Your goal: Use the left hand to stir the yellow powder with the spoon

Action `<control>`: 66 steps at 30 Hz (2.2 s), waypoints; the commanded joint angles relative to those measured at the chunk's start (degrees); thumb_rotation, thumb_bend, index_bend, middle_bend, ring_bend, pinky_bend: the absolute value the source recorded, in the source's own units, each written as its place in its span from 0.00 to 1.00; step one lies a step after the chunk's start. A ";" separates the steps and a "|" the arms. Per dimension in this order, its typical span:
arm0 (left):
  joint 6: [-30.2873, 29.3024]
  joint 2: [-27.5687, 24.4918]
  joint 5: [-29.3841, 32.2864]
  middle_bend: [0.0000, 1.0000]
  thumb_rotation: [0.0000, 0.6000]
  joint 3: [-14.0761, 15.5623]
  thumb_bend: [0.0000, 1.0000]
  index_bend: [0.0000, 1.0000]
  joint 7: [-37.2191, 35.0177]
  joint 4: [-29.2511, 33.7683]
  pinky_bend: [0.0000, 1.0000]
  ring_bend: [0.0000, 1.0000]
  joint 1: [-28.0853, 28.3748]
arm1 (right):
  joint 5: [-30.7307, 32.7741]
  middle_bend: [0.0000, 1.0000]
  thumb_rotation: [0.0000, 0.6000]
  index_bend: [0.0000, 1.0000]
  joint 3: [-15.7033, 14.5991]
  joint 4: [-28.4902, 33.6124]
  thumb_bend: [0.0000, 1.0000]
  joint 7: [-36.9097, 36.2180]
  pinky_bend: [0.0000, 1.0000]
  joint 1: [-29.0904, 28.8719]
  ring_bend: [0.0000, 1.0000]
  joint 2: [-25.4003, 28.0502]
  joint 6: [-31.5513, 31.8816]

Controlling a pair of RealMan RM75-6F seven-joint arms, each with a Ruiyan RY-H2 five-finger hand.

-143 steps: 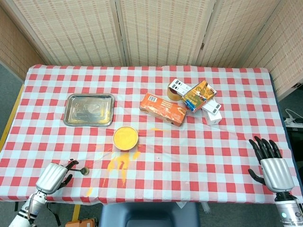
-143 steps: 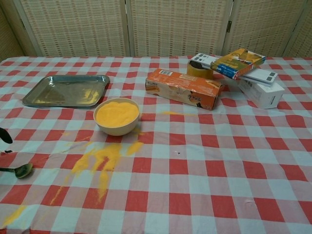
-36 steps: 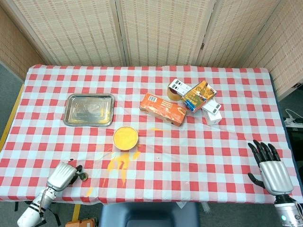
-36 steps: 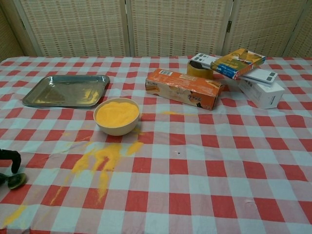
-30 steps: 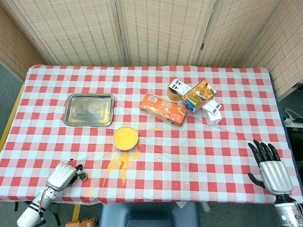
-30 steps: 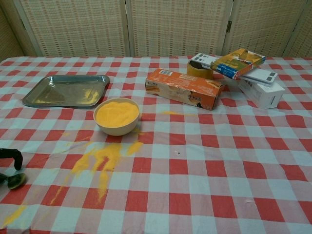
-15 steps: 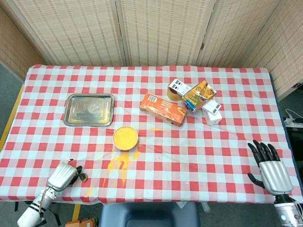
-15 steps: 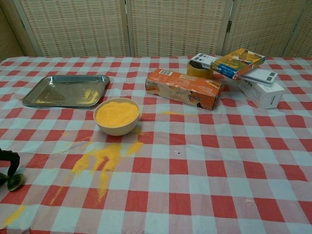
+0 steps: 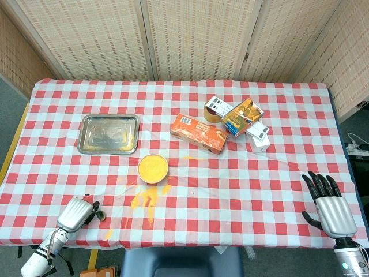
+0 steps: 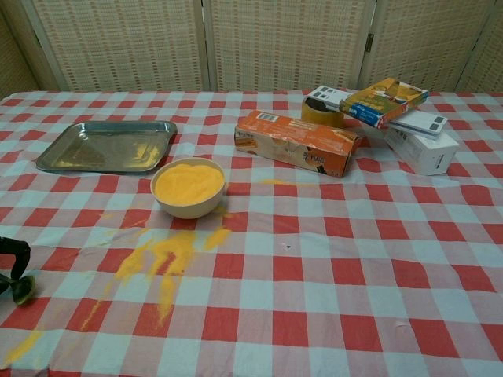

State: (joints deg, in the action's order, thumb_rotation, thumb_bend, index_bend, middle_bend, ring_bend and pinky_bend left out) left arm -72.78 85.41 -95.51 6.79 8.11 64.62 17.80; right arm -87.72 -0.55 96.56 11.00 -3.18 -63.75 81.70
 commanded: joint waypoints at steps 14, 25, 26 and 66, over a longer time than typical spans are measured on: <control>0.33 -2.70 3.99 1.00 1.00 -7.70 0.45 0.66 8.35 12.11 1.00 1.00 3.87 | 0.34 0.00 1.00 0.00 0.25 0.22 0.15 -0.92 0.00 -0.15 0.00 0.44 -0.21; 9.16 2.36 15.30 1.00 1.00 -17.91 0.45 0.66 26.35 19.47 1.00 1.00 13.14 | 2.95 0.00 1.00 0.00 1.36 -0.32 0.15 -3.20 0.00 -0.65 0.00 1.27 -1.49; 9.87 3.15 16.50 1.00 1.00 -18.58 0.45 0.66 27.78 19.52 1.00 1.00 13.96 | 3.17 0.00 1.00 0.00 1.46 -0.37 0.15 -3.45 0.00 -0.67 0.00 1.36 -1.54; 8.14 12.83 31.90 1.00 1.00 -21.33 0.45 0.43 43.93 13.20 1.00 1.00 26.17 | 3.45 0.00 1.00 0.00 1.40 -0.38 0.15 -6.81 0.00 -0.42 0.00 3.16 -1.54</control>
State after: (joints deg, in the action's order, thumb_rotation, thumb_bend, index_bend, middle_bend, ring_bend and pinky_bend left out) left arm -64.44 99.27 -63.57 -14.55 52.67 77.42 44.24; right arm -84.19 0.85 96.12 4.17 -3.65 -60.63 80.05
